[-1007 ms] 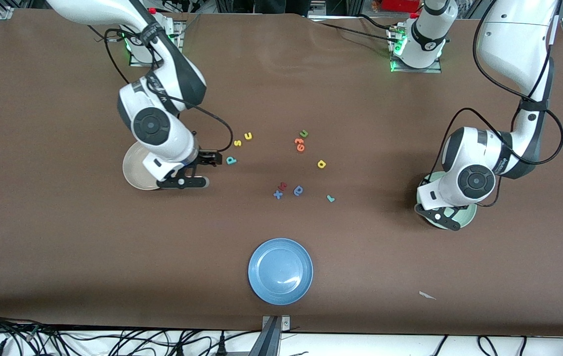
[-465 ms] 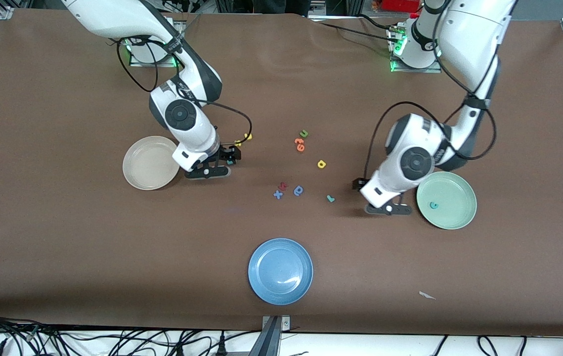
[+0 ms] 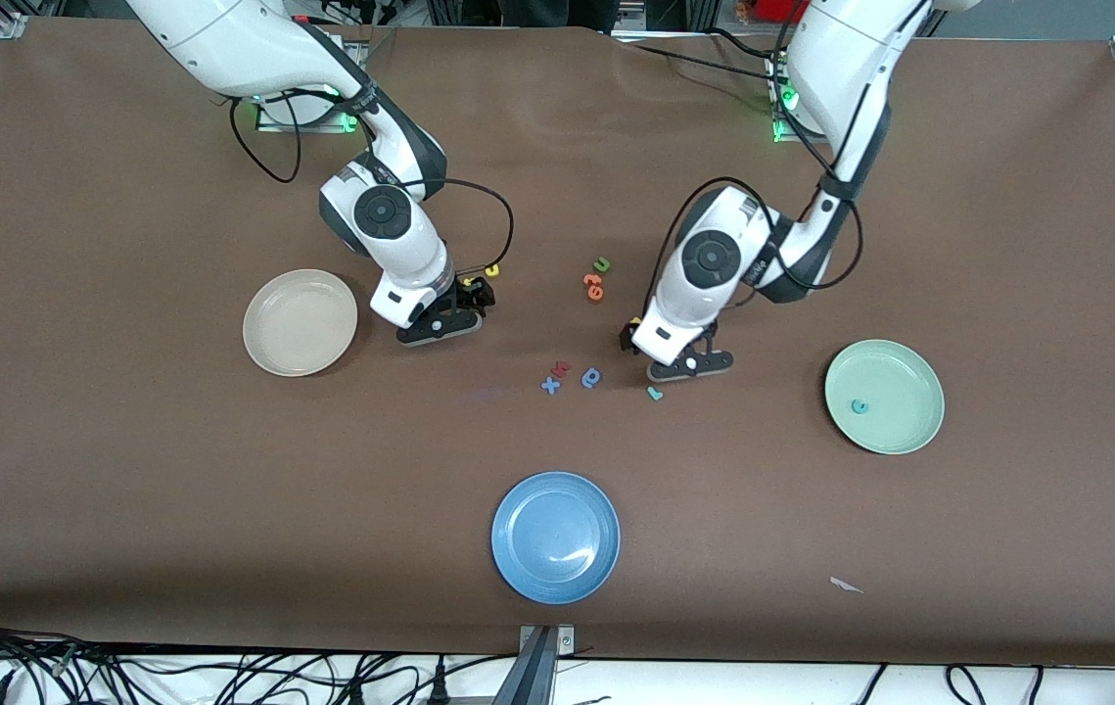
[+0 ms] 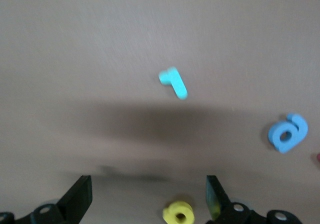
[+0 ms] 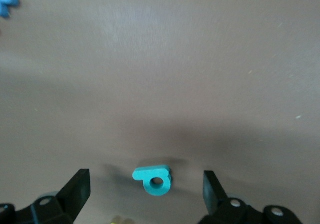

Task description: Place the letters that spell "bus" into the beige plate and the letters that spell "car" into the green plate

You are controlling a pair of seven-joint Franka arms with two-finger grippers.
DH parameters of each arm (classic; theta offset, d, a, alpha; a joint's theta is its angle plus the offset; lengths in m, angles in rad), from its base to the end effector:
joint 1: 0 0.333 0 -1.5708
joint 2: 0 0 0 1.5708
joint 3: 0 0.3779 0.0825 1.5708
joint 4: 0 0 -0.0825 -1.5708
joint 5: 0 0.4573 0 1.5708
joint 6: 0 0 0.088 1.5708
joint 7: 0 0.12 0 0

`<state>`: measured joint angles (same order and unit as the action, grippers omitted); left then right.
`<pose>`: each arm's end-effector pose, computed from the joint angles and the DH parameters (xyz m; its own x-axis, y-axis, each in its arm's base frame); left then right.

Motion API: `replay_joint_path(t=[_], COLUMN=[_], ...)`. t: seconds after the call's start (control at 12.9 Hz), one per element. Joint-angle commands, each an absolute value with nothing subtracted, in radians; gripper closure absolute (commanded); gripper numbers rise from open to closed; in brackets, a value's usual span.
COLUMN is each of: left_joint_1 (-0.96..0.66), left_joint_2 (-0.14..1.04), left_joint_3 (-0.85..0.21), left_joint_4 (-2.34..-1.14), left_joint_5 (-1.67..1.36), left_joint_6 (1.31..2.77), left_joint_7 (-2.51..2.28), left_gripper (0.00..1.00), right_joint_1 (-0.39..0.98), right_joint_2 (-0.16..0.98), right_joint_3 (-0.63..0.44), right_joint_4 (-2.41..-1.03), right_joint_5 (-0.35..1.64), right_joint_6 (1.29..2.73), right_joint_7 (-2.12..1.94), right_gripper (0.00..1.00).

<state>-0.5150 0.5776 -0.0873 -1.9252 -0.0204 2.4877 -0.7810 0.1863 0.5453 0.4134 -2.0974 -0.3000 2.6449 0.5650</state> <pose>0.5786 -0.3955 0.1667 0.9771 0.2061 -0.0522 0.2080 -0.9776 0.0324 0.5358 0.3749 0.1609 0.9722 0.2316 0.0351 0.2337 -0.9688 -0.0828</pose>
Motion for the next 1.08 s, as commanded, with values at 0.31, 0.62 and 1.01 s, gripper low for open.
replay_joint_path(t=[0.31, 0.62, 1.01], left_joint_1=[-0.589, -0.601, -0.597], left_joint_2=[0.572, 0.583, 0.592], left_joint_3=[-0.075, -0.075, -0.072], left_joint_4=[-1.994, -1.988, -1.974], left_joint_5=[-0.044, -0.038, -0.034], left_joint_6=[2.566, 2.569, 2.571], left_joint_7=[-0.911, -0.951, -0.951], left_gripper=[0.25, 0.42, 0.54], right_joint_1=[0.179, 0.179, 0.179], right_joint_2=[0.575, 0.588, 0.584], right_joint_3=[0.419, 0.413, 0.4], right_joint_4=[-2.108, -2.141, -2.158], right_joint_5=[-0.351, -0.376, -0.391], right_joint_6=[2.675, 2.732, 2.747], right_joint_7=[0.583, 0.583, 0.581], right_gripper=[0.01, 0.05, 0.49])
